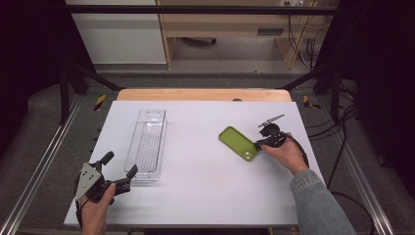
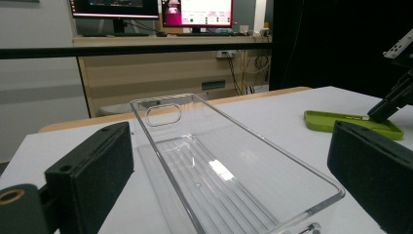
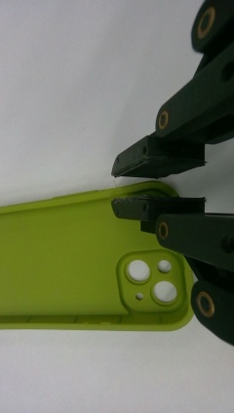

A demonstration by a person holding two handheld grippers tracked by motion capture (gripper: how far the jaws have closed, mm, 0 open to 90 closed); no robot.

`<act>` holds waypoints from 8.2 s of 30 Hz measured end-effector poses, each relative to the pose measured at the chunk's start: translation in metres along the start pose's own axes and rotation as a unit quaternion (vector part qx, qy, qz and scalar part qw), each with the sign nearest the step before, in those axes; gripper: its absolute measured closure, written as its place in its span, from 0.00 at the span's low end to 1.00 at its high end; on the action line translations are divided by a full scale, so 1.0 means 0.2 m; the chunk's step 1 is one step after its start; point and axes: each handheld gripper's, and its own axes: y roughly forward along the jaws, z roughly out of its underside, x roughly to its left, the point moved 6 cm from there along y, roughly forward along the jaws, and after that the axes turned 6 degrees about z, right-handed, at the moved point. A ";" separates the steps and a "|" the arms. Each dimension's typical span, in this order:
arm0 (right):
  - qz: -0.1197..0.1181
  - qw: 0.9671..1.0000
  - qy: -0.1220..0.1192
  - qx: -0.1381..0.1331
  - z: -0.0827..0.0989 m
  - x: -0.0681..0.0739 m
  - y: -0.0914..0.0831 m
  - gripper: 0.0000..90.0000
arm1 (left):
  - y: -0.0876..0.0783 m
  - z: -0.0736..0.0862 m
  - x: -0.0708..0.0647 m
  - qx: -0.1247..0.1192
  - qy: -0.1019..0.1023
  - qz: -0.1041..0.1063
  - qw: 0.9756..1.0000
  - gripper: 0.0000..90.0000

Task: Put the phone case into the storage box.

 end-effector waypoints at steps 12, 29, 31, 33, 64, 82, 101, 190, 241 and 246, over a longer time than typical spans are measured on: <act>-0.008 1.000 -0.023 0.012 -0.02 -0.01 0.01 0.94 | 0.01 0.00 -0.01 0.006 0.006 0.002 1.000 0.03; 0.032 0.994 -0.107 -0.013 -0.04 0.03 -0.03 0.98 | 0.01 0.00 -0.01 0.012 0.017 0.000 1.000 0.03; 0.036 0.993 -0.110 -0.021 -0.05 0.05 -0.05 0.99 | 0.01 0.00 -0.01 0.013 0.020 0.000 1.000 0.03; 0.039 0.992 -0.117 -0.027 -0.06 0.07 -0.08 0.99 | 0.01 0.00 -0.01 0.017 0.025 -0.002 1.000 0.03; 0.079 0.953 -0.290 -0.023 -0.16 0.37 -0.53 0.99 | 0.22 -0.34 -0.41 0.092 0.215 0.093 0.968 0.03; 0.071 0.942 -0.327 -0.014 -0.26 0.49 -0.58 0.98 | 0.39 -0.34 -0.63 0.125 0.299 0.146 0.935 0.04; 0.068 0.933 -0.353 -0.017 -0.32 0.58 -0.61 0.98 | 0.45 -0.33 -0.75 0.136 0.332 0.171 0.917 0.06; 0.080 0.910 -0.400 -0.072 -0.33 0.86 -0.61 0.98 | 0.61 -0.17 -1.10 0.189 0.546 0.218 0.786 0.88; -0.004 0.945 -0.232 -0.228 -0.37 0.81 -0.76 0.25 | 0.58 -0.16 -1.11 0.170 0.519 0.199 0.814 0.97; -0.004 0.946 -0.180 -0.269 -0.35 0.75 -0.81 0.21 | 0.58 -0.17 -1.08 0.165 0.500 0.194 0.828 0.97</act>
